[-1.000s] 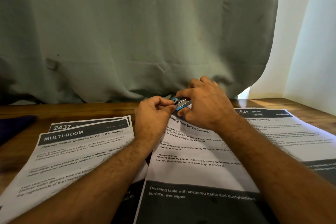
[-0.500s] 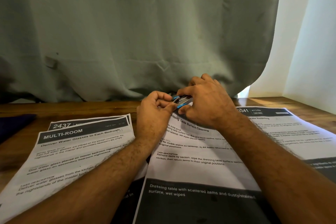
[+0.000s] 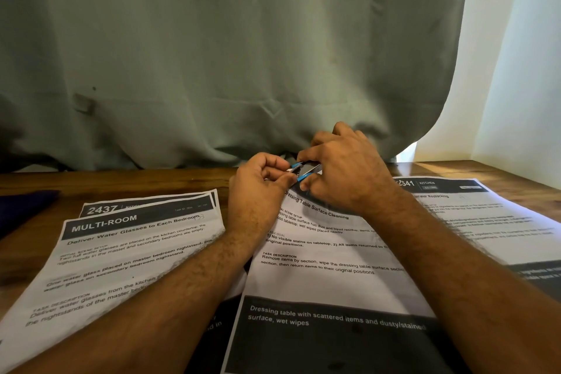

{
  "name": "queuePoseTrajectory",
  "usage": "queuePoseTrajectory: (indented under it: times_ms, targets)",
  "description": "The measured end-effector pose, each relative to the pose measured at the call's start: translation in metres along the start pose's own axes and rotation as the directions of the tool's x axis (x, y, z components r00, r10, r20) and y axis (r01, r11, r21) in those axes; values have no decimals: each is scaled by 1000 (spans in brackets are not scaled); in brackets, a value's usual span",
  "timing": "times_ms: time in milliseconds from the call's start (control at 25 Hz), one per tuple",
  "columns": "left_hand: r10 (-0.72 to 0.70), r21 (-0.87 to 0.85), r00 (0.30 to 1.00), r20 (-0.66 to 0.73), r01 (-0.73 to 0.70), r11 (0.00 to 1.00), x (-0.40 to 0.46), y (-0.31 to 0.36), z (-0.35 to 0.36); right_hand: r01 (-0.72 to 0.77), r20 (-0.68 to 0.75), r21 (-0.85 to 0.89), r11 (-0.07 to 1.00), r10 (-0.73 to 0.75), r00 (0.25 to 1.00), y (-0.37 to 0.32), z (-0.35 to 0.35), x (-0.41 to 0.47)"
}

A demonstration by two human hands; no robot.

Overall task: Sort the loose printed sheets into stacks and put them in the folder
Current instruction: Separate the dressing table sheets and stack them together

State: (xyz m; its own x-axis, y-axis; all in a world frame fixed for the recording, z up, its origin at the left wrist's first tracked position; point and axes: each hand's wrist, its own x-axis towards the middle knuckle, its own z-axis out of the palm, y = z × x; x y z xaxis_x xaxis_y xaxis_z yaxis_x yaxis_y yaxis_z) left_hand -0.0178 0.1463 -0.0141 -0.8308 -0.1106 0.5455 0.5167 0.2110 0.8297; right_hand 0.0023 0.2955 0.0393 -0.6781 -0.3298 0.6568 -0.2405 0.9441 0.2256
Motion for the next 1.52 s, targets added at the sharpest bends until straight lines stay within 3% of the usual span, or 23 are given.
queuePoseTrajectory:
  times_ms: [240, 320, 520, 760, 1120, 1520]
  targets:
    - [11, 18, 1000, 7, -11, 1000, -2, 0, 1, 47, -19, -28, 999, -48, 999, 4, 4, 0]
    - [6, 14, 1000, 5, -6, 1000, -1, -1, 0, 41, -8, 58, 997, -41, 999, 7, 8, 0]
    - [-84, -44, 996, 5, 84, 996, 0, -8, 0, -283, 108, 387, 878, 261, 959, 37, 21, 2]
    - [-187, -85, 982, -32, 184, 979, 4, -13, -1, -627, 283, 251, 738, 563, 776, 78, 44, -20]
    - [-350, -91, 936, 23, 351, 932, 7, -21, 1, -728, 277, 99, 678, 684, 675, 90, 50, -27]
    - [-349, -90, 933, 81, 356, 930, 9, -28, 0, -754, 354, 94, 650, 686, 636, 90, 61, -33]
